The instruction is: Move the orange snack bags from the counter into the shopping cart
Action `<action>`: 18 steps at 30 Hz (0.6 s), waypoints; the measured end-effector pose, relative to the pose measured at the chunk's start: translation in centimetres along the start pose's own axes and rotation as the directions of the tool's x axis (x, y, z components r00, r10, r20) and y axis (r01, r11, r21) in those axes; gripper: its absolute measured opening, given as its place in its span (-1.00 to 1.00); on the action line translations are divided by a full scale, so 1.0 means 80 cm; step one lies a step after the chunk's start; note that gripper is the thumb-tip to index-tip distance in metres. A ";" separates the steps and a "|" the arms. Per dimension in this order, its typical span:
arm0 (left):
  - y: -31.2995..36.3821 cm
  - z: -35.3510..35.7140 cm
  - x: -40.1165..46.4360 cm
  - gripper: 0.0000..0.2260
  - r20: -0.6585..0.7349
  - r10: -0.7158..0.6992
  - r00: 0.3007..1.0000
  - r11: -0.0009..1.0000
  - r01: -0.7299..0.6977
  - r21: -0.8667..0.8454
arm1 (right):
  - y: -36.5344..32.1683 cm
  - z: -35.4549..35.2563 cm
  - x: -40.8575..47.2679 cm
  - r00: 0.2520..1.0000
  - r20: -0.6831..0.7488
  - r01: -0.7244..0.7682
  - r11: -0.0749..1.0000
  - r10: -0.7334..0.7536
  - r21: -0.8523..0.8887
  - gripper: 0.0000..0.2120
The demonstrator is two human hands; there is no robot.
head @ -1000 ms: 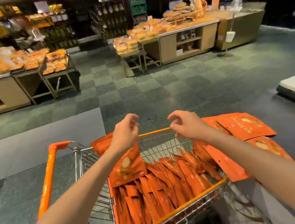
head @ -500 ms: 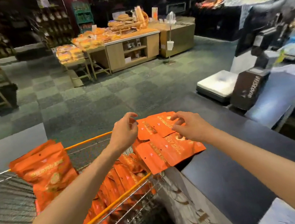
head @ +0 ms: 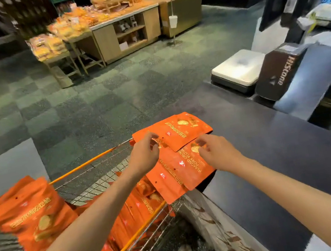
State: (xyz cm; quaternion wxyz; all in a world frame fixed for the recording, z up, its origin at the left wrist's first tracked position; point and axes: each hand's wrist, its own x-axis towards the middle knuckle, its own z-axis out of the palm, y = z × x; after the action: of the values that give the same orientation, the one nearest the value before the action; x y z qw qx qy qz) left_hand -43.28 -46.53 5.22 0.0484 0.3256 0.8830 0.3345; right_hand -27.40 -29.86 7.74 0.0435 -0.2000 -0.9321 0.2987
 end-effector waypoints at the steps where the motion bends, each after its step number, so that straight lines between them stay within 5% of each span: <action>1: -0.011 0.009 0.014 -0.75 0.032 -0.008 0.999 1.000 0.008 0.010 | 0.006 0.014 0.009 1.000 0.017 -0.012 1.000 0.013 -0.012 -0.68; 9: -0.085 0.085 0.113 -0.59 0.220 0.022 0.975 0.989 -0.053 0.138 | 0.040 0.095 0.072 0.947 0.250 -0.191 0.979 0.202 -0.066 -0.36; 18: -0.118 0.152 0.180 -0.41 0.298 0.074 0.952 0.853 -0.215 0.475 | 0.056 0.186 0.085 0.862 0.357 -0.199 0.888 0.360 -0.415 0.00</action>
State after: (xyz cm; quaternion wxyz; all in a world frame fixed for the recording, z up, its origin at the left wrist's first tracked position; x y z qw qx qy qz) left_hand -55.97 -36.32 -8.13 0.0561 0.4350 0.8973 0.0488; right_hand -35.08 -31.86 -7.26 -0.2429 -0.2702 -0.9178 0.1601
